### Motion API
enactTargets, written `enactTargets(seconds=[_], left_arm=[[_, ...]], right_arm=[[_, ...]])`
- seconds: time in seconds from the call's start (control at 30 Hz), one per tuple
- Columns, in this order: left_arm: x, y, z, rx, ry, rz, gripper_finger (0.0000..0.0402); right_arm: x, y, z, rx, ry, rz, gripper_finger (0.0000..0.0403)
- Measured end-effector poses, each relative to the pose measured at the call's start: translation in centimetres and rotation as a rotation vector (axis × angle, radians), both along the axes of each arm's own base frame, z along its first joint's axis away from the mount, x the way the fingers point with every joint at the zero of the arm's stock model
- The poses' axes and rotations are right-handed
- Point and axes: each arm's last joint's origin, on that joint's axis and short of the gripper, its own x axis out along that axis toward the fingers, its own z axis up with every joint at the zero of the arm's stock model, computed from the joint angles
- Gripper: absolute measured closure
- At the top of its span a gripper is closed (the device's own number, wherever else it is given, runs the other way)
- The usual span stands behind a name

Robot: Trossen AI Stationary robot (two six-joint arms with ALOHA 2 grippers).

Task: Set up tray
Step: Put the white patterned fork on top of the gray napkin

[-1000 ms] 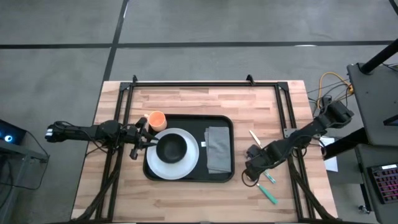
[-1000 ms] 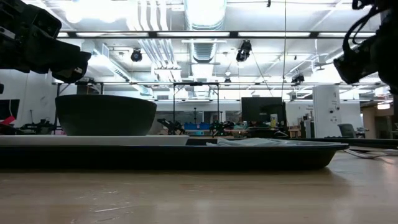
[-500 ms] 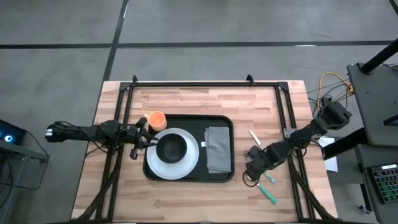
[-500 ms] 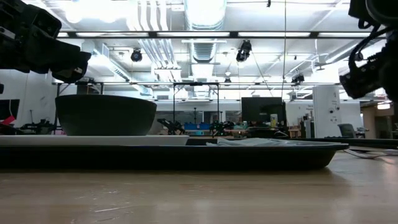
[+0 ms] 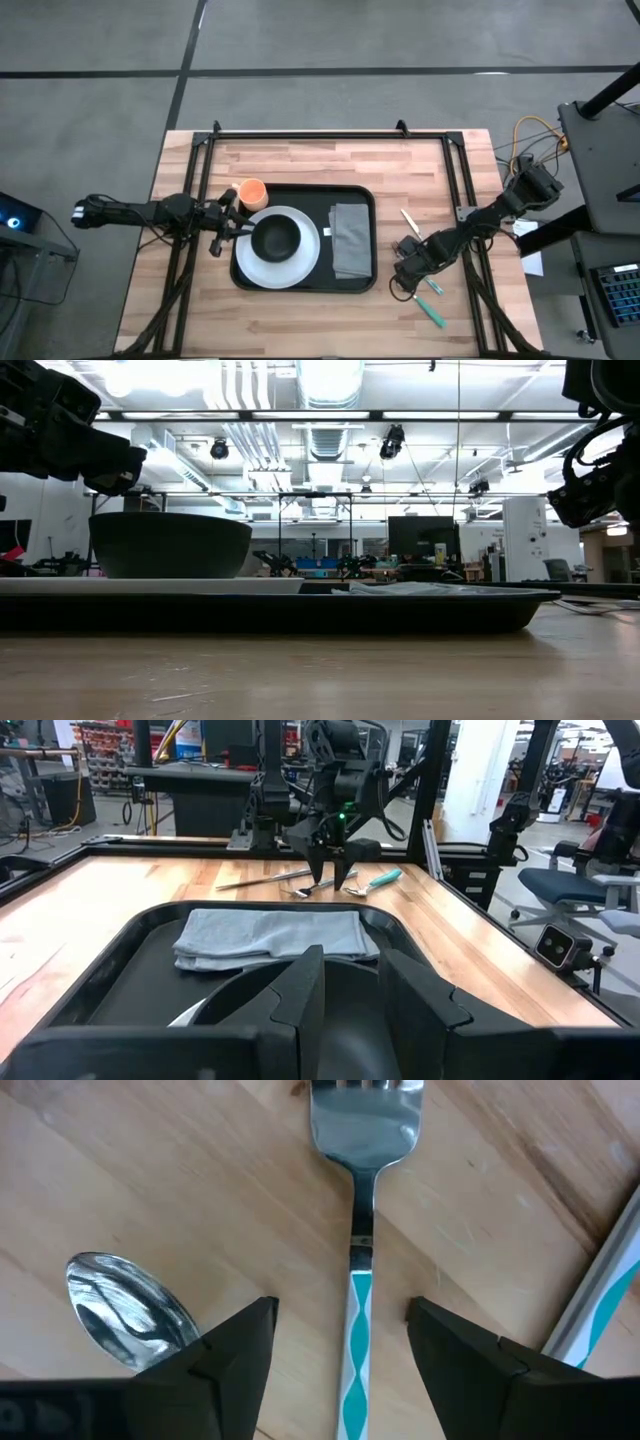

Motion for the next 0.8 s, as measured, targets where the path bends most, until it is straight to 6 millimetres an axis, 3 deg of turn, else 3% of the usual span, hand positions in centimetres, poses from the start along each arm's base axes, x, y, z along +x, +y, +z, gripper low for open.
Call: enactTargets(seconds=[0.27,0.7,0.8], left_arm=[[0.01,0.0,-0.02,0.0,0.003,0.0,0.0322],[0.01,0.0,-0.02,0.0,0.003,0.0,0.0322],[0.02,0.0,-0.02,0.0,0.003,0.0,0.0322]], right_arm=[[-0.01,0.0,-0.02,0.0,0.001,0.001,0.0221],[-0.03,-0.09,-0.03,0.023,0.019,0.039,0.0373],[0.0,-0.31,0.0,0.026,0.025,0.024,0.0384]])
